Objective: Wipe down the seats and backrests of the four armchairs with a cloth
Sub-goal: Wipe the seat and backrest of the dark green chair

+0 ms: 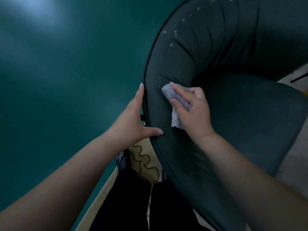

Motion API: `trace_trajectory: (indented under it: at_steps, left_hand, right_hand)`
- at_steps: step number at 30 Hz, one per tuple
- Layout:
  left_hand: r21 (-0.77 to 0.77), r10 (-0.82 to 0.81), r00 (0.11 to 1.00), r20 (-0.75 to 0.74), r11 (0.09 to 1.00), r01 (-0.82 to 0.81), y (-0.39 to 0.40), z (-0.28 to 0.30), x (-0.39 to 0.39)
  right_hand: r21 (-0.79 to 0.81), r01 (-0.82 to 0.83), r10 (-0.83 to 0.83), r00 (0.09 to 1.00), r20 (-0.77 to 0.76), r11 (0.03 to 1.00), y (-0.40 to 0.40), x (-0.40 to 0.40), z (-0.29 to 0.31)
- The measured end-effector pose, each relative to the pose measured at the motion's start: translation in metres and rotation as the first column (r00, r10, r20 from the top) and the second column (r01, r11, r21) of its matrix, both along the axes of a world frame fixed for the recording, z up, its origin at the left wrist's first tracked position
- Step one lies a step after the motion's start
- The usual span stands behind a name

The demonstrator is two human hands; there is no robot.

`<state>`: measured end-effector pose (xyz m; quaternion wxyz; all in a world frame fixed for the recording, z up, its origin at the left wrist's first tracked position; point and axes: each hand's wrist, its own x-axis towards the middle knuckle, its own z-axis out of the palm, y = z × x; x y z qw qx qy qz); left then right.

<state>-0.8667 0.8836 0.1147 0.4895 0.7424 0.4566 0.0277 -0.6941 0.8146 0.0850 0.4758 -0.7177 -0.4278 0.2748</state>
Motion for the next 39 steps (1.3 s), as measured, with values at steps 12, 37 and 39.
trace_trajectory:
  at_steps: [12,37,39]
  left_hand:
    - [-0.003,-0.214,0.977,0.02,0.977,0.214,0.07,0.005,0.012]
    - [-0.044,-0.425,0.903,0.061,0.903,0.428,0.133,0.003,0.021]
    - [-0.051,-0.419,0.905,0.079,0.905,0.423,0.138,0.003,0.024]
  right_hand:
    - [-0.063,0.24,-0.239,0.971,0.019,0.969,0.027,-0.006,0.011]
    - [-0.018,0.193,-0.189,0.97,0.153,0.981,0.058,-0.036,0.022]
    - [-0.037,0.309,-0.304,0.947,0.103,0.95,0.059,-0.021,0.021]
